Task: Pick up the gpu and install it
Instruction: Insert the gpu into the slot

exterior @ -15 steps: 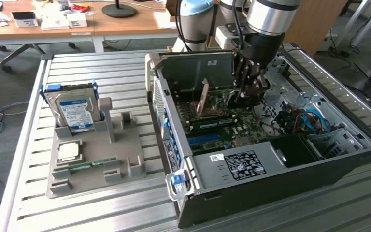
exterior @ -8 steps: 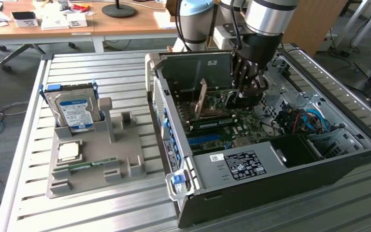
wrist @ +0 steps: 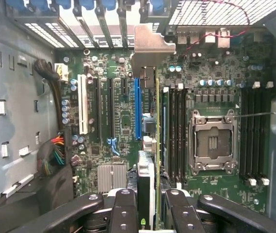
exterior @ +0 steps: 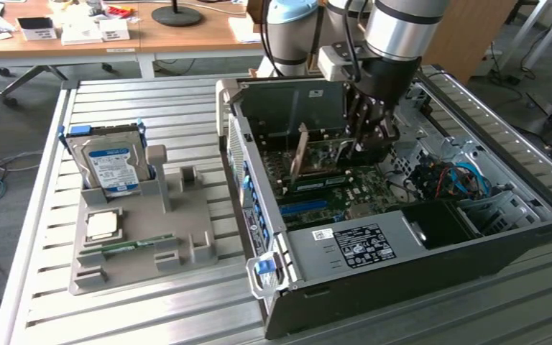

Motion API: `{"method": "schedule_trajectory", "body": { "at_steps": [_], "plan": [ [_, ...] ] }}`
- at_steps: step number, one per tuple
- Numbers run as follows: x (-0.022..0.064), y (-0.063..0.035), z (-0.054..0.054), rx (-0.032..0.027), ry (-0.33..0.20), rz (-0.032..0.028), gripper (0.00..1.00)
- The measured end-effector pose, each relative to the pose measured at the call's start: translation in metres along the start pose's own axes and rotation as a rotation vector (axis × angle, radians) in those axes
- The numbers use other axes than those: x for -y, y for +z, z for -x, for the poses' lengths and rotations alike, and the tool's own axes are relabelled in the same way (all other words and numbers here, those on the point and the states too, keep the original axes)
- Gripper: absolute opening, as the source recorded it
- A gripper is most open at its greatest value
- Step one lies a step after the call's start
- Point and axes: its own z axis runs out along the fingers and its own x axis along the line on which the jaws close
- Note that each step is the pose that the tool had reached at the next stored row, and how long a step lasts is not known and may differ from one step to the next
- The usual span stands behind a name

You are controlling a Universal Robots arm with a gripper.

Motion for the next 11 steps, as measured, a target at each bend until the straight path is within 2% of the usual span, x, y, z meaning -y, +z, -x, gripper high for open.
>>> {"method": "schedule_trajectory", "body": {
  "at_steps": [4,11],
  "plan": [
    [-0.0006,0.0063,-0.0008,0.0,0.0,0.0,0.27],
    [-0.0006,0.0067,-0.0008,-0.0002,0.0,0.0,0.27]
  ]
}}
